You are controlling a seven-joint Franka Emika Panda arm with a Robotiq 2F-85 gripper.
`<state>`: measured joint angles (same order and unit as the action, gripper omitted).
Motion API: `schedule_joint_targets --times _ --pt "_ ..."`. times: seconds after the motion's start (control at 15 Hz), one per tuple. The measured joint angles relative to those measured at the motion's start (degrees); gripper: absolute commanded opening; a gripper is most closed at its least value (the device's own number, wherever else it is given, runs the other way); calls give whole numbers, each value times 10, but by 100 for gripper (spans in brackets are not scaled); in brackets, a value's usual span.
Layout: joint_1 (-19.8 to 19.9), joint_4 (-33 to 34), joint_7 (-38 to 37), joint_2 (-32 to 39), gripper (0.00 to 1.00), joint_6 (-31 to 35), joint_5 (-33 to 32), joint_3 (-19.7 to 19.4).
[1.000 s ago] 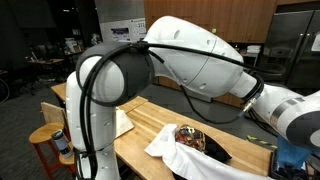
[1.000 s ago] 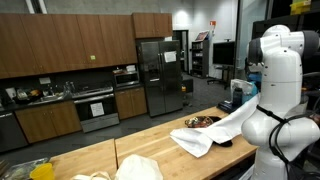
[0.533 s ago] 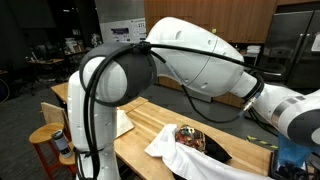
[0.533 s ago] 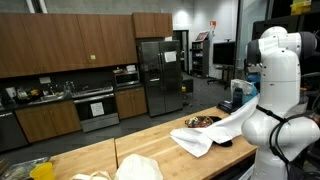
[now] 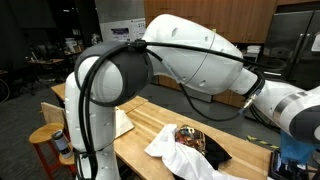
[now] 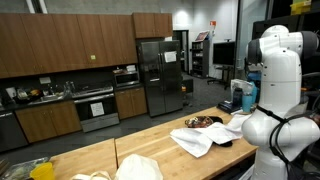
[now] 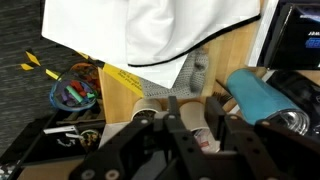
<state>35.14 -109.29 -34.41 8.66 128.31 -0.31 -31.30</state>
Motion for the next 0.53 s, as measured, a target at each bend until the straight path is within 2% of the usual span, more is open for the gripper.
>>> schedule_joint_targets --times 0.07,0.13,0.2,0.33,0.53 --pt "0 0 0 0 35 0 0 0" --pt "0 0 0 0 60 0 0 0" --pt "0 0 0 0 61 0 0 0" --pt "0 -1 3 2 70 -2 0 1" --pt "-16 -26 12 0 90 6 -26 5"
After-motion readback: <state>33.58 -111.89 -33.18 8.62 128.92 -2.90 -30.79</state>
